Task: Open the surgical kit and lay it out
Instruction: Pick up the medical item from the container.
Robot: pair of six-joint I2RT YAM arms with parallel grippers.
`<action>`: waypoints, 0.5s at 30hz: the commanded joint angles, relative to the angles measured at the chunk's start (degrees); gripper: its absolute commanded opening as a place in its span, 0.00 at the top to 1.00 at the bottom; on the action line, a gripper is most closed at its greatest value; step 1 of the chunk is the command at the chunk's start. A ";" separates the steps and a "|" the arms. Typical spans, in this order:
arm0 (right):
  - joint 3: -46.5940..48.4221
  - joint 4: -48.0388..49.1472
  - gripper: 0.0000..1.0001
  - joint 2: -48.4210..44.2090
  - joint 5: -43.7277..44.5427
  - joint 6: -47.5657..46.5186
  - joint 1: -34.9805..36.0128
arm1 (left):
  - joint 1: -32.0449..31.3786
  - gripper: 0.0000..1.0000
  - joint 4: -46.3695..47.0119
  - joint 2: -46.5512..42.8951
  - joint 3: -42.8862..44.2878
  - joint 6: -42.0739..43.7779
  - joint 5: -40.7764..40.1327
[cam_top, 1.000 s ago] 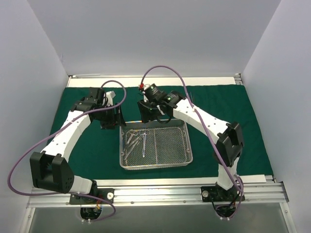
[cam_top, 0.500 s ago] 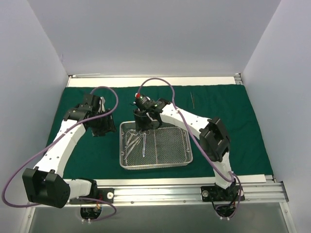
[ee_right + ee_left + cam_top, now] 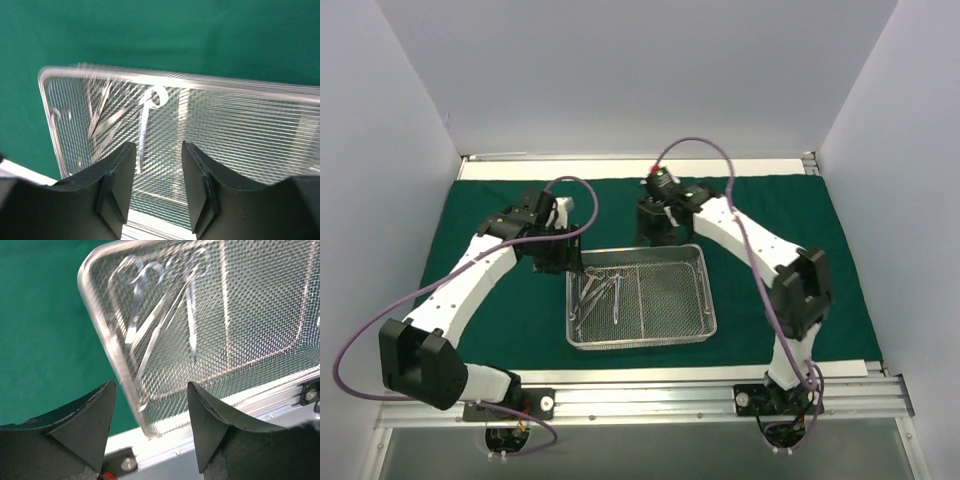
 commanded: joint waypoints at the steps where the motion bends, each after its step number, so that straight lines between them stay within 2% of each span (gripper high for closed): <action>1: 0.89 -4.94 0.56 -9.30 4.04 -3.10 -4.57 | -2.71 0.32 5.74 4.48 4.94 3.23 1.36; 4: 2.47 -9.68 0.55 -11.50 4.30 -4.95 -8.01 | -5.52 0.32 6.97 9.66 8.19 4.36 1.27; 8: 1.25 -10.31 0.55 -14.93 1.32 -7.94 -16.43 | -9.30 0.34 8.82 14.94 11.44 6.48 -1.62; 9: 0.81 -10.40 0.55 -15.46 0.62 -8.21 -17.85 | -10.09 0.42 9.26 16.77 11.71 6.66 -1.98; 11: -0.06 -10.13 0.55 -17.13 -1.23 -9.17 -20.23 | -10.62 0.49 9.79 18.80 12.67 6.66 -1.37; 15: -0.51 -9.96 0.55 -18.63 -2.46 -10.93 -23.75 | -11.76 0.54 10.05 23.90 13.38 6.75 -2.51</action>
